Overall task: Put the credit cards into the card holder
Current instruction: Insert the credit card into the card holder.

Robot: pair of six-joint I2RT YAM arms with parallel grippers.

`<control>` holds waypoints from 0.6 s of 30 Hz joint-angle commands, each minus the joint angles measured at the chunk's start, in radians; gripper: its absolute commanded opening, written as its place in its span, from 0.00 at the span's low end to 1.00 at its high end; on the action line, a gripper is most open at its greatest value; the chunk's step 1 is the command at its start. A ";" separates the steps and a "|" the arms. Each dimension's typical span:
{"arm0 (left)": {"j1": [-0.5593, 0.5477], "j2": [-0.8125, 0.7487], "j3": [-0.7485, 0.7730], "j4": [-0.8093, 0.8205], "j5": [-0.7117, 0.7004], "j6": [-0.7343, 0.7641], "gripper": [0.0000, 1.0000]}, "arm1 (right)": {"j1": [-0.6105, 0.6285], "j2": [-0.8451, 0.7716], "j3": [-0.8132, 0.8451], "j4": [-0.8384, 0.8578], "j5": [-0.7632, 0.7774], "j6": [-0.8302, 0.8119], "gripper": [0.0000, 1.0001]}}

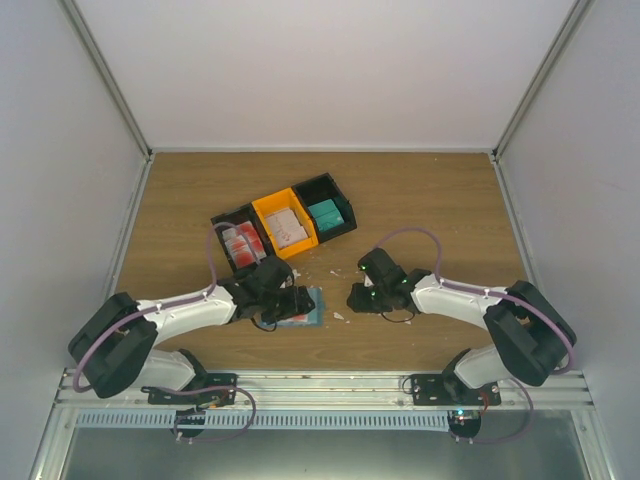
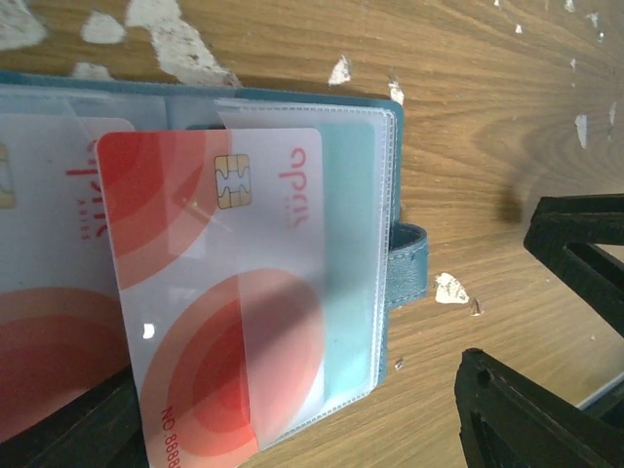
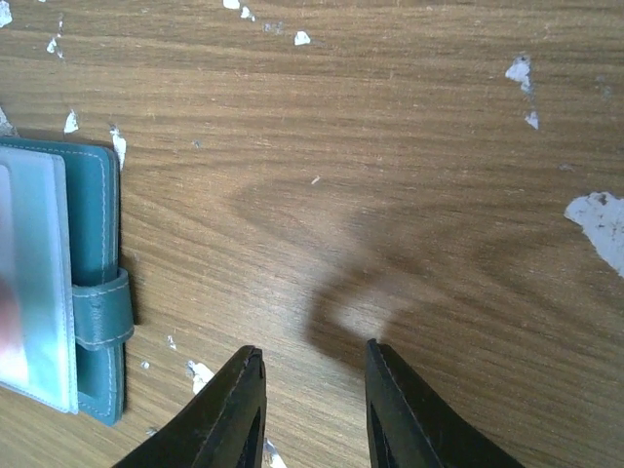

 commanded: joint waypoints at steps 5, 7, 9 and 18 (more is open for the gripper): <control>-0.090 0.039 0.174 -0.250 -0.212 0.072 0.75 | 0.011 -0.003 0.031 -0.001 0.020 -0.015 0.34; -0.129 0.067 0.210 -0.317 -0.282 0.071 0.76 | 0.010 0.005 0.035 -0.006 0.017 -0.016 0.35; -0.137 0.084 0.212 -0.341 -0.300 0.073 0.77 | 0.010 0.010 0.036 0.000 0.014 -0.017 0.36; -0.129 0.045 0.190 -0.294 -0.303 0.089 0.65 | 0.012 0.020 0.057 0.022 -0.024 -0.040 0.36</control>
